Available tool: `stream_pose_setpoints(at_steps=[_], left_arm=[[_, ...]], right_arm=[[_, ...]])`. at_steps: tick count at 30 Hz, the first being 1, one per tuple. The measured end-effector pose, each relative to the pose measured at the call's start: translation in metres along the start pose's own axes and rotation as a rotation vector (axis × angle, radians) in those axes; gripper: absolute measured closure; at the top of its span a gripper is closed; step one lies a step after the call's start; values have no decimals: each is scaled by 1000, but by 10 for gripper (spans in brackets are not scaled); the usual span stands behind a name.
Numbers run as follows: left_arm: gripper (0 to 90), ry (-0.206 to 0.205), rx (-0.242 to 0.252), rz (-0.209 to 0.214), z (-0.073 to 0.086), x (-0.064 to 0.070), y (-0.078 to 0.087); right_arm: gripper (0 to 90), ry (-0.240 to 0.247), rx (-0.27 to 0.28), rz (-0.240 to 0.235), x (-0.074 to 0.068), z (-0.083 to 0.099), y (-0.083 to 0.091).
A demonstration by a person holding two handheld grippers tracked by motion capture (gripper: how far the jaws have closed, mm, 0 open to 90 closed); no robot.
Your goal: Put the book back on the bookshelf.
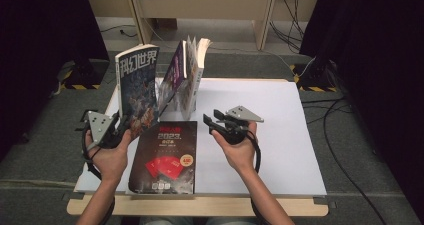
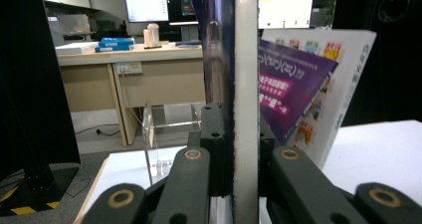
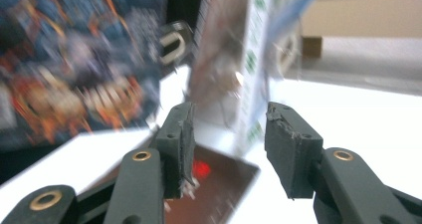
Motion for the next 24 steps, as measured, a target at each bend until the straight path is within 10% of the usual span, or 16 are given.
stream_pose_setpoints(at_steps=[12, 24], left_arm=[[824, 8, 41, -2, -25, 3, -16], [824, 17, 51, -7, -35, 8, -36]], right_arm=[[550, -46, -45, 114, 36, 56, 39], [598, -61, -83, 123, 45, 76, 48]])
Point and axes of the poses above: each handheld gripper's, and its own axes: y roughly backward along the jaws, z roughly out of its underside, x roughly to its right, the point moved 6 cm from there along -y, roughly forward along the jaws, and after that the axes turned 11 degrees about -z, right-handed, at the moved point
